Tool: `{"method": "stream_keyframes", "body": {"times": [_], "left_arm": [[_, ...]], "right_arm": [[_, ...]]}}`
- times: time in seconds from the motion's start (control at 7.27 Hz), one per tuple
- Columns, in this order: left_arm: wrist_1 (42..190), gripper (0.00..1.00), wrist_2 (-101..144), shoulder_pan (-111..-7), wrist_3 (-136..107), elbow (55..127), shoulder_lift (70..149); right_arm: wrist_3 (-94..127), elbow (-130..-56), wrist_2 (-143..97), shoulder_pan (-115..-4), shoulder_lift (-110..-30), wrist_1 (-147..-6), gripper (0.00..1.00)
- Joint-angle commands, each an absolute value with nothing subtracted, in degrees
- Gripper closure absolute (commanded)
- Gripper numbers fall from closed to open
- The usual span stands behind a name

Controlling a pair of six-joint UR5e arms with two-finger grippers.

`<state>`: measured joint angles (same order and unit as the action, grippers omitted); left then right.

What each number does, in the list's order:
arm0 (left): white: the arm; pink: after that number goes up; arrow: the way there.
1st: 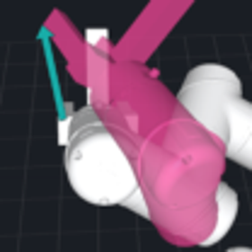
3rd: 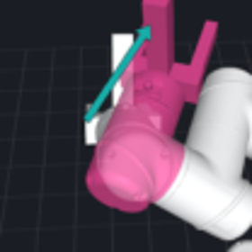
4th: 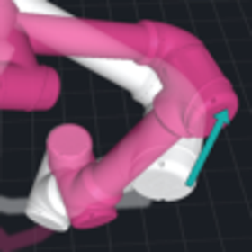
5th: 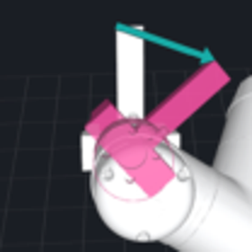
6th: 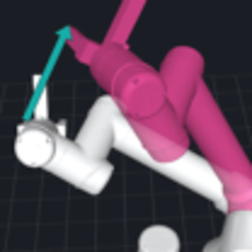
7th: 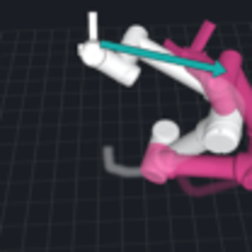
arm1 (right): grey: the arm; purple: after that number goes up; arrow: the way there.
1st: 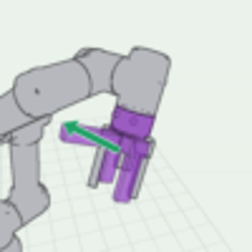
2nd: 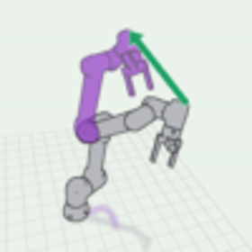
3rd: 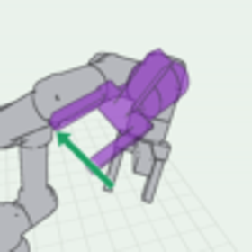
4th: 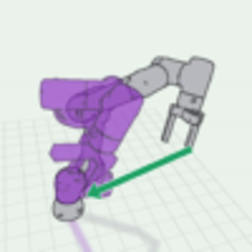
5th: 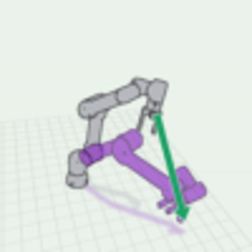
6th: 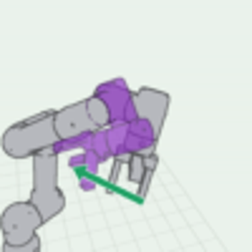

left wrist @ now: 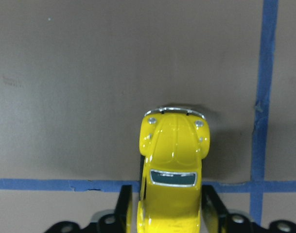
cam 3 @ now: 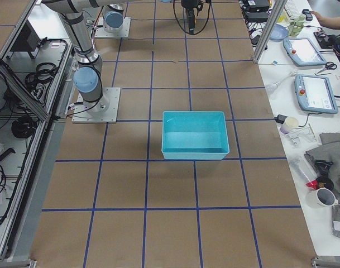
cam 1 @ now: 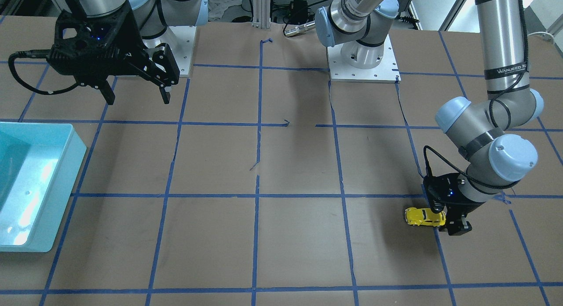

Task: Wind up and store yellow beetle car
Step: 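Push the car with the left gripper toward the table center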

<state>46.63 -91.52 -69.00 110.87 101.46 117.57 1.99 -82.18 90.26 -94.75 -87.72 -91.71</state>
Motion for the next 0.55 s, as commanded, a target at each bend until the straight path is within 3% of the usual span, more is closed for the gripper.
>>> {"method": "stream_keyframes", "body": {"times": [0.0,0.41], "left_arm": [[46.67,0.11,-91.41,-68.82,110.92,101.34,117.33],[47.55,0.11,-91.41,-69.61,109.87,101.69,115.76]], "right_arm": [[1.93,-82.18,90.35,-94.75,-87.71,-91.67,0.00],[2.02,-82.18,90.26,-94.75,-87.80,-91.76,0.00]]}}
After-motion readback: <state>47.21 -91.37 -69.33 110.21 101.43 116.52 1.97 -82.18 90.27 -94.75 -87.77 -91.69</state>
